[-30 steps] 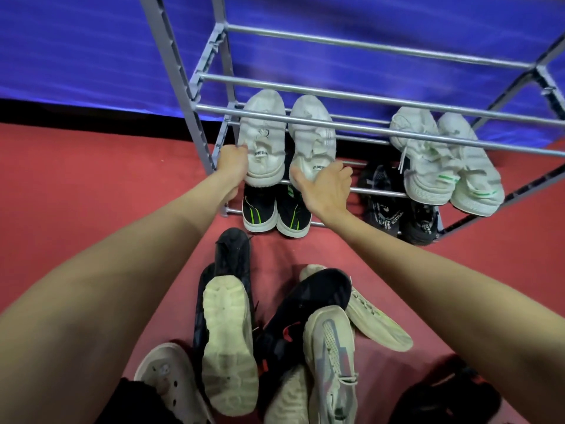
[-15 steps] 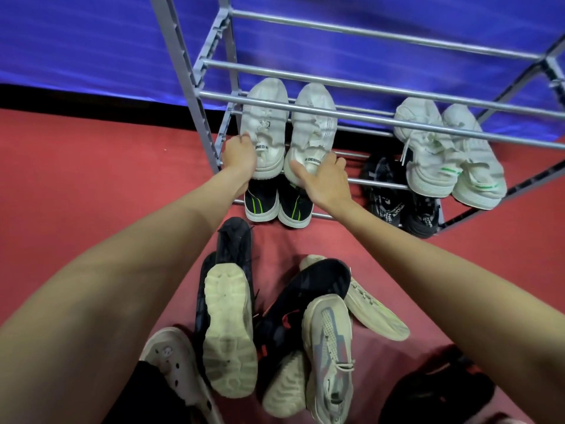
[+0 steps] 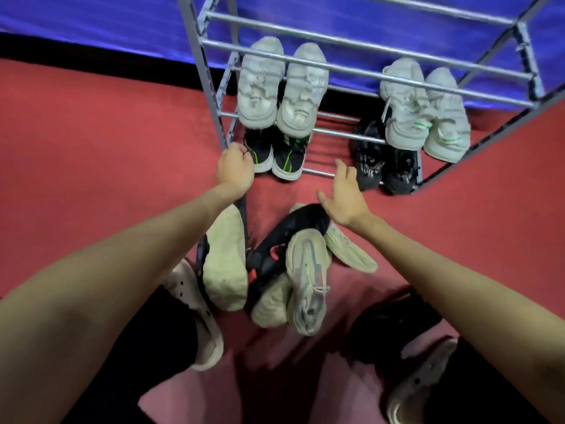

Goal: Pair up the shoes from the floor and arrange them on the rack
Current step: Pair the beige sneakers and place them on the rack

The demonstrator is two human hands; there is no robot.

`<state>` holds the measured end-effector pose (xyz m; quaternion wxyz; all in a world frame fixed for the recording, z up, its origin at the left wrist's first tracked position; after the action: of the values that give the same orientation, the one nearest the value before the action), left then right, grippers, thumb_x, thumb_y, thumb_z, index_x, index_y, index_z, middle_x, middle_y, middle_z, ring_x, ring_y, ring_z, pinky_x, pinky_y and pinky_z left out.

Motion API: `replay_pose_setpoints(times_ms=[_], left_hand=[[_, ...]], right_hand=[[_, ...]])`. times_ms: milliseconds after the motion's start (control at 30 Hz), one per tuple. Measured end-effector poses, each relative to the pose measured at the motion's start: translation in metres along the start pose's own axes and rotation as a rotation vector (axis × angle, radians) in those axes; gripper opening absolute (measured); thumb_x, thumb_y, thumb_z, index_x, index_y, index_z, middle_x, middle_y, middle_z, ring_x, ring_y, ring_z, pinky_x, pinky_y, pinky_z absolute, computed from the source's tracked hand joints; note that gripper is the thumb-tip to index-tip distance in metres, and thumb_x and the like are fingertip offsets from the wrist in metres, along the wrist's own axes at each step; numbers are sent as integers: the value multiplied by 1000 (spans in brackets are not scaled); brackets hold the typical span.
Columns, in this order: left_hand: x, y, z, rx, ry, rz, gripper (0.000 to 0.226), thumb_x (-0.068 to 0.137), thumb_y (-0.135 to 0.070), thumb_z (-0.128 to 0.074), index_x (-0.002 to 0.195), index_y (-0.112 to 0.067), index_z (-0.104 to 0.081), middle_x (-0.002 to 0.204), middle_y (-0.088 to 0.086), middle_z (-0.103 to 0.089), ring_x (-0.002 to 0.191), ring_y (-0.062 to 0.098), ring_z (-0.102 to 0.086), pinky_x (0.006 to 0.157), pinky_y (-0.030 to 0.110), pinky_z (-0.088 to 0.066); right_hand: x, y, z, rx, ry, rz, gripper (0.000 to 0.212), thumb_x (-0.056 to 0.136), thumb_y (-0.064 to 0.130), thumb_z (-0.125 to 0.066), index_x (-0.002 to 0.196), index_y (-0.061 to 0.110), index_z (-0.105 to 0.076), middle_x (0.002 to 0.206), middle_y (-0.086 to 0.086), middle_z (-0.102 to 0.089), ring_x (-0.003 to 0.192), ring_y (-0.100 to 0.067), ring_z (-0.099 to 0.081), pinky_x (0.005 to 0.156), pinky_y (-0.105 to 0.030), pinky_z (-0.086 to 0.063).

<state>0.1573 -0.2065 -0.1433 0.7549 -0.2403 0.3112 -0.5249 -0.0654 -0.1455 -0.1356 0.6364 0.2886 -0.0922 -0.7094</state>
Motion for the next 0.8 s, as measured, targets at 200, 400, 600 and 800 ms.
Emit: replay_pose_setpoints(times_ms=[200,400,600,800], left_hand=[[-76,10,-38,-53,191,-11,30,90,-9,-43,114,-7,-61,117,16,-65,111,32,-60,96,34,-45],[-151,53,-77,-41,304,75,32,88,-6,-43,112,-6,-62,113,11,-69,103,30,-65,92,31,-48],[-180,92,-96,24,391,157,37,89,-10,-45,124,-8,-59,125,11,-64,118,28,-57,100,29,-41],[-186,90,-112,-23,518,157,45,93,-15,-47,139,-14,-47,126,7,-63,114,25,-60,85,20,-38]], right_hand=[[-73,-40,-27,-60,155,-57,74,88,17,-55,146,-1,-14,137,-22,-28,123,-42,-42,107,-43,-37],[-127,-85,-83,-53,360,-182,54,90,29,-57,129,-1,-33,130,-22,-37,121,-41,-43,100,-41,-38],[-141,-115,-138,187,490,-388,64,78,35,-74,123,3,-39,109,-4,-55,99,-20,-56,78,-29,-41],[-139,-119,-156,551,380,-446,48,83,8,-69,126,3,-48,108,-7,-64,99,-18,-61,86,-26,-50]])
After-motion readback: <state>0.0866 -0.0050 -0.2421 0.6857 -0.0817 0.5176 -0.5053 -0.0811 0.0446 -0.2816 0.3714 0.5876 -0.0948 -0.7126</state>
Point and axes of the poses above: each hand's wrist, its own x-axis towards the middle knuckle, its own z-axis out of the back of the hand, y = z × x, the point moved 7 cm from there along x, towards the middle knuckle
